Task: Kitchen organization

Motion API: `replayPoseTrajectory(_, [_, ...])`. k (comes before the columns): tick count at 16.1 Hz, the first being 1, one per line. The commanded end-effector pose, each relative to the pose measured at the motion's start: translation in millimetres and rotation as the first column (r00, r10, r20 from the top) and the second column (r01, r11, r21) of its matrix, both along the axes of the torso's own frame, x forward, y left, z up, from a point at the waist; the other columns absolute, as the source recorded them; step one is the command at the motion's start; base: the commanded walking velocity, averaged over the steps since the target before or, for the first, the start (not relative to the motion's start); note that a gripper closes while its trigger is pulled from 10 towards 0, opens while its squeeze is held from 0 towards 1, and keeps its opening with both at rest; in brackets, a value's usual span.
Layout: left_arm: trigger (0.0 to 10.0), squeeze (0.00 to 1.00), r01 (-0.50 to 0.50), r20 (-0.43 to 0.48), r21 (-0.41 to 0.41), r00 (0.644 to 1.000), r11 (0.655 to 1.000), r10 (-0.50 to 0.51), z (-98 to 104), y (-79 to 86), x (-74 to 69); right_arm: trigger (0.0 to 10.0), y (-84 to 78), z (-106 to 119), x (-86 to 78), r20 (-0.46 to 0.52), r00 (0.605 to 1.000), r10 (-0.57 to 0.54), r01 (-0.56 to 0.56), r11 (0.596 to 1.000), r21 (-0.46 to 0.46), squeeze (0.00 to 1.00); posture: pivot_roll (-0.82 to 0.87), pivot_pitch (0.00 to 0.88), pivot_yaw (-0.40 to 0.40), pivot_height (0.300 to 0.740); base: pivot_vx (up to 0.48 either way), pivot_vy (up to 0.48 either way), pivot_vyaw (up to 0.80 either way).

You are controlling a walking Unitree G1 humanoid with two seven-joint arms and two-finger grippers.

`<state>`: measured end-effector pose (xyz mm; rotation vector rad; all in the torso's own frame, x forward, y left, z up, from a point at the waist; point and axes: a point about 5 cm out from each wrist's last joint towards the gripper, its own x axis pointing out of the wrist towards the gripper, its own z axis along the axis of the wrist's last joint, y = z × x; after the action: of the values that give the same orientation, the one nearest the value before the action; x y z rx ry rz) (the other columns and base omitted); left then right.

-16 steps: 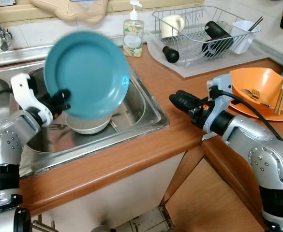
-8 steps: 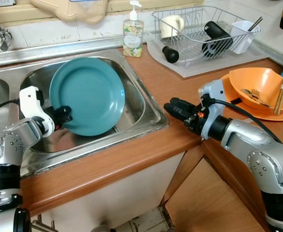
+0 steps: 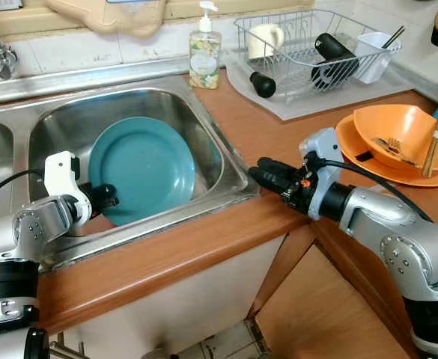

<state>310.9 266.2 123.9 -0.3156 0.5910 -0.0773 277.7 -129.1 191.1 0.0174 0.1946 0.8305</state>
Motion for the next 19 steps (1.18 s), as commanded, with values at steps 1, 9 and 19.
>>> replayPoseTrajectory(1, [10.0, 1.0, 0.02, -0.007, 0.019, 1.0, 1.0, -0.02, -1, -2.3, -0.6, 10.0, 0.0, 3, -1.8, 0.021, 1.0, 0.011, -0.01, 1.0, -0.019, 0.0, -0.18, 0.0, -0.007, 0.74, 0.0, 0.0, 0.0])
replayPoseTrajectory(9, [10.0, 1.0, 0.05, 0.098, 0.144, 0.993, 0.988, -0.064, 10, 3.4, 0.2, 10.0, -3.0, 4, 3.0, 0.041, 0.999, -0.021, 0.023, 0.999, -0.035, 0.0, -0.18, 0.0, -0.016, 0.74, 0.0, 0.0, 0.0])
replayPoseTrajectory(19, [10.0, 1.0, 0.194, 0.553, 0.314, 0.758, 0.929, -0.345, 68, -48.0, 7.2, 10.0, -18.5, 15, 33.1, 0.131, 0.945, -0.3, 0.313, 0.945, -0.099, 1.0, -0.18, 0.0, -0.018, 0.74, 0.0, 0.0, 0.0])
